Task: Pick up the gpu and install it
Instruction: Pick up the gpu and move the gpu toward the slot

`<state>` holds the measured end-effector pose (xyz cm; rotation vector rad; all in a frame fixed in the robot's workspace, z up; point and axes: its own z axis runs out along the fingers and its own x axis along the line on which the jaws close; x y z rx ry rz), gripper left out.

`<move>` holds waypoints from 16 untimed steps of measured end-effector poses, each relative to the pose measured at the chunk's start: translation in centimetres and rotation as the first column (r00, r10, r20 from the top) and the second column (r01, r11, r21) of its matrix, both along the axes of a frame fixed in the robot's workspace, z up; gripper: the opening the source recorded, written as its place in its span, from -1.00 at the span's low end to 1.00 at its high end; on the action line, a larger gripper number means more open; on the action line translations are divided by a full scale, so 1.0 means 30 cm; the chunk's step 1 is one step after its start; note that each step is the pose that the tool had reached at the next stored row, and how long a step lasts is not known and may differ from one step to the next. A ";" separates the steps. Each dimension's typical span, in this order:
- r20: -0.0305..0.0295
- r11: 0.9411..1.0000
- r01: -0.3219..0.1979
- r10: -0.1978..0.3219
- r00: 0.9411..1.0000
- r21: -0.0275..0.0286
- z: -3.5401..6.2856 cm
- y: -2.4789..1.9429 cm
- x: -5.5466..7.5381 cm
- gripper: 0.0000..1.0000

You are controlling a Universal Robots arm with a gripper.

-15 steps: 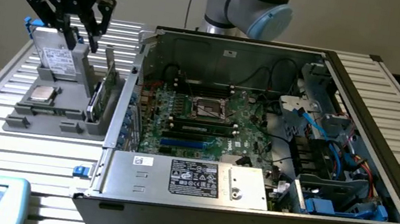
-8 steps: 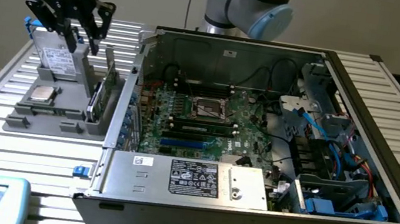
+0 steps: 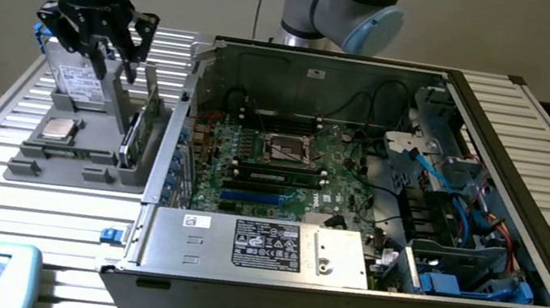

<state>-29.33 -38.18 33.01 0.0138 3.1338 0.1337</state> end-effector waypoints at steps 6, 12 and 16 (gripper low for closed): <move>0.000 1.000 0.009 -0.009 1.000 0.000 -0.036 -0.003 0.000 -0.04; 0.000 1.000 0.025 -0.025 1.000 -0.006 -0.063 -0.003 0.006 -0.04; 0.000 0.999 0.037 -0.037 0.999 -0.013 -0.078 -0.003 0.014 -0.04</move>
